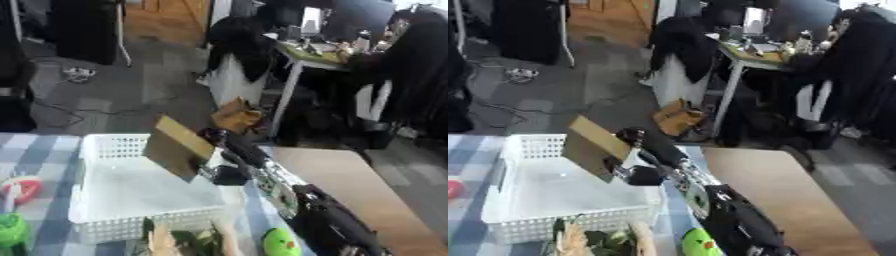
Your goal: Pick up objects on the table and place them in the box.
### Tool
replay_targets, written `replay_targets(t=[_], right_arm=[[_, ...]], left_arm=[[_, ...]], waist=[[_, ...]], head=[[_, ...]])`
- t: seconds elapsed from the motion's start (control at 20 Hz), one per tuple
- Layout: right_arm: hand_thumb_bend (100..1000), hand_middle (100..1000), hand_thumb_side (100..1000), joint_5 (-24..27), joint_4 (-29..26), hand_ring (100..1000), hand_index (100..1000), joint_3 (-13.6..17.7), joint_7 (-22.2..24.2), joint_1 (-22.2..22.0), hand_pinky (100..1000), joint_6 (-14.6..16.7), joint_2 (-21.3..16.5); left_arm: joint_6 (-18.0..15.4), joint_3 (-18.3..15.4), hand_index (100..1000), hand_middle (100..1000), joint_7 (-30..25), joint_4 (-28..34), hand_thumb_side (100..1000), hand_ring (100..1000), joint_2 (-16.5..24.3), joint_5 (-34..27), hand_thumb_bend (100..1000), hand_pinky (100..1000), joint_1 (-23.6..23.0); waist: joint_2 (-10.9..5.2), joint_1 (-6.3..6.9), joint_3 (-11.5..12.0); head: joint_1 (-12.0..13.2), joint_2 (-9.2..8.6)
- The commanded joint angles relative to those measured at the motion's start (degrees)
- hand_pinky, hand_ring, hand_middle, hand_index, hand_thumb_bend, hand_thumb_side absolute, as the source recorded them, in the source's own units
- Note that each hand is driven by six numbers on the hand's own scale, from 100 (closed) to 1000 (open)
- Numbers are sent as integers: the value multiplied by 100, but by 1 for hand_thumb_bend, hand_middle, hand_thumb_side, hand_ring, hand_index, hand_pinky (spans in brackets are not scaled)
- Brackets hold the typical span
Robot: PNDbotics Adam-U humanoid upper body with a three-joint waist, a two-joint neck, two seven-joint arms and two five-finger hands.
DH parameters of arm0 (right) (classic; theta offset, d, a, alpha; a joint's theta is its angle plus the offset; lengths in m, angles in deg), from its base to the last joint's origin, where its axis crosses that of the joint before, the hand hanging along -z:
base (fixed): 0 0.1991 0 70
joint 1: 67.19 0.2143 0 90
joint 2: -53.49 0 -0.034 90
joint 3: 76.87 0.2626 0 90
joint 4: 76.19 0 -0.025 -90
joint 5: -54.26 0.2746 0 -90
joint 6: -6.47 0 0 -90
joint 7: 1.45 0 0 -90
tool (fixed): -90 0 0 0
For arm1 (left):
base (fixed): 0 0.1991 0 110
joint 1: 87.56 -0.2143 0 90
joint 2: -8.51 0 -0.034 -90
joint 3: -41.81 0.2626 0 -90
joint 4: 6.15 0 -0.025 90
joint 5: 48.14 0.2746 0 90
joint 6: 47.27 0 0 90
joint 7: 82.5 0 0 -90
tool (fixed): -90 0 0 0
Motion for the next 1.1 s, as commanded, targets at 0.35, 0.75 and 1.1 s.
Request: replay_targets(t=[0.35,0.75,1.1], right_arm=[[449,1000,1000,-320,7,989,978,122,98,75,951,368,-265],[473,999,1000,-317,23,991,975,133,124,83,950,375,-283],[470,984,1000,367,-198,989,964,209,192,239,948,280,-480]], left_arm=[[-1,12,866,750,-10,76,940,800,8,29,100,659,126],[-17,4,866,750,-10,76,939,791,9,29,100,657,131],[-4,-19,865,749,16,76,940,790,38,57,100,658,118]], waist=[[2,-42,-27],[4,-39,-22],[-13,-8,-70]], head=[[68,-90],[37,-95],[53,-81]])
